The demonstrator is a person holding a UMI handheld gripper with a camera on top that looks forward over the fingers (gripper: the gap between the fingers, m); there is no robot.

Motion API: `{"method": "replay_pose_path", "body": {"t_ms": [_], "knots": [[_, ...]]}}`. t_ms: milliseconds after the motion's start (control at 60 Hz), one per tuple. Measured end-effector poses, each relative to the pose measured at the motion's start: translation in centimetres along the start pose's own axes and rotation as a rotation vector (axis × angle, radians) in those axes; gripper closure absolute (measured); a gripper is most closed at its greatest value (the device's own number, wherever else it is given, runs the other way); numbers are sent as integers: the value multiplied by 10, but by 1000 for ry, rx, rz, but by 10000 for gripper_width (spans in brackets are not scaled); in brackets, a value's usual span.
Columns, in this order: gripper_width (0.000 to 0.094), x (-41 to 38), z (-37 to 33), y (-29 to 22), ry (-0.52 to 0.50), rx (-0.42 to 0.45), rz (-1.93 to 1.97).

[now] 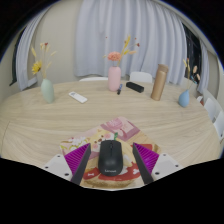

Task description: Arrange mouse

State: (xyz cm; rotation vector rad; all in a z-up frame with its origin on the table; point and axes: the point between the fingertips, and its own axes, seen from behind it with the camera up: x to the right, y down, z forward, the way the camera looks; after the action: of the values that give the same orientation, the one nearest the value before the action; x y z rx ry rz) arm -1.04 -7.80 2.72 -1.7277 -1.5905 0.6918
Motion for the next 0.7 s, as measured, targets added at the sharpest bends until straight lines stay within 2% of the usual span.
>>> {"method": "replay_pose_path", "body": {"t_ms": [183, 383, 550, 700], "knots": [[75, -32, -101, -9, -11, 29, 39], [82, -93, -208, 46, -32, -4, 80], [86, -140, -258, 98, -63, -55, 66], [84, -166, -280, 113, -62, -58, 58]]}}
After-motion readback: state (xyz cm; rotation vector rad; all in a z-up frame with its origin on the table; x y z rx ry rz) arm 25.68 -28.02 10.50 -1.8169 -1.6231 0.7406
